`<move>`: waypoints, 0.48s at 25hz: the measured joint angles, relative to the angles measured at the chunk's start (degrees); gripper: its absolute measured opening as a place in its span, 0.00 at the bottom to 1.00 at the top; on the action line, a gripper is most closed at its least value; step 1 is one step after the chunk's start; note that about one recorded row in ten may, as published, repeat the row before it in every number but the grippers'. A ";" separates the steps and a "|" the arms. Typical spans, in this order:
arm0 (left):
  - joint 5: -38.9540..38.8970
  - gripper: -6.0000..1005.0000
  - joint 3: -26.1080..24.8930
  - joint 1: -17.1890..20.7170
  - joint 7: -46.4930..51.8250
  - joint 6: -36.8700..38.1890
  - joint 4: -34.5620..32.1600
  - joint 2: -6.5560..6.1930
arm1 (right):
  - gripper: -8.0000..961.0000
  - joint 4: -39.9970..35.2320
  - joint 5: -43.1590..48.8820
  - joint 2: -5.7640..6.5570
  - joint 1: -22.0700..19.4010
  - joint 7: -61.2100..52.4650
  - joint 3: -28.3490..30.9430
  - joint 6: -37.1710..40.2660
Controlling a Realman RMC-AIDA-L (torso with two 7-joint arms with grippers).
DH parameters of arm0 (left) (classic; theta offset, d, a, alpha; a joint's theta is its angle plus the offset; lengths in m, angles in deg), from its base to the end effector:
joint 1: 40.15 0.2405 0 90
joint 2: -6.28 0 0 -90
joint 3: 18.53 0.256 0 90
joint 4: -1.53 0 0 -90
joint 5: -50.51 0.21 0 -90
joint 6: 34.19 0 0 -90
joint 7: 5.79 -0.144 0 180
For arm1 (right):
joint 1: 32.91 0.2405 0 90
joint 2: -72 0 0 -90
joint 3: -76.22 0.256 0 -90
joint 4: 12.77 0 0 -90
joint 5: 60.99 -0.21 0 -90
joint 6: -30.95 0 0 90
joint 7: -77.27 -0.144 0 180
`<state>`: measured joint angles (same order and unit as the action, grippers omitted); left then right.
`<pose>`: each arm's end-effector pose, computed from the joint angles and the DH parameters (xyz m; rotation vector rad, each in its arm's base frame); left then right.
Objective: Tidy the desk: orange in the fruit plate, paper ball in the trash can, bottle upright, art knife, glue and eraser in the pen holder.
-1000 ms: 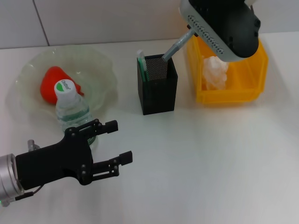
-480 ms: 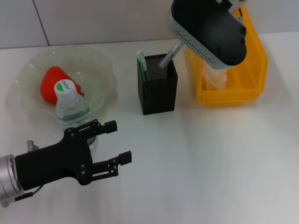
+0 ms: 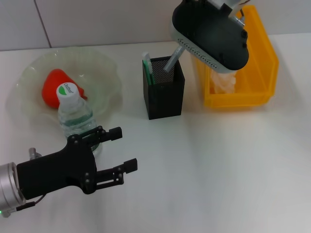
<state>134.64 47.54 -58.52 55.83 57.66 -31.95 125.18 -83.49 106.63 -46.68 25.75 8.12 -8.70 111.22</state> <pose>-0.2571 0.2675 -0.0321 -2.7161 -0.3823 -1.0354 0.0566 0.4341 0.0047 -2.2430 -1.4792 -1.1771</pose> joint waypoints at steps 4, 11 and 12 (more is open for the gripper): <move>-0.03 0.81 0.02 0.01 -0.01 -0.08 0.00 0.05 | 0.17 0.88 0.00 0.03 0.27 0.23 -0.50 -1.16; -0.15 0.81 -0.08 -0.06 -0.75 -0.10 0.67 0.11 | 0.18 3.26 0.05 0.20 0.94 1.00 -0.84 -3.51; -0.19 0.81 -0.23 -0.23 -1.01 -0.10 1.26 0.12 | 0.18 3.46 0.05 0.20 0.98 1.01 -0.99 -3.58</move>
<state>134.45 47.31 -58.76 54.82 57.57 -30.68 125.29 -80.03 106.68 -46.48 26.73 9.13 -9.69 107.64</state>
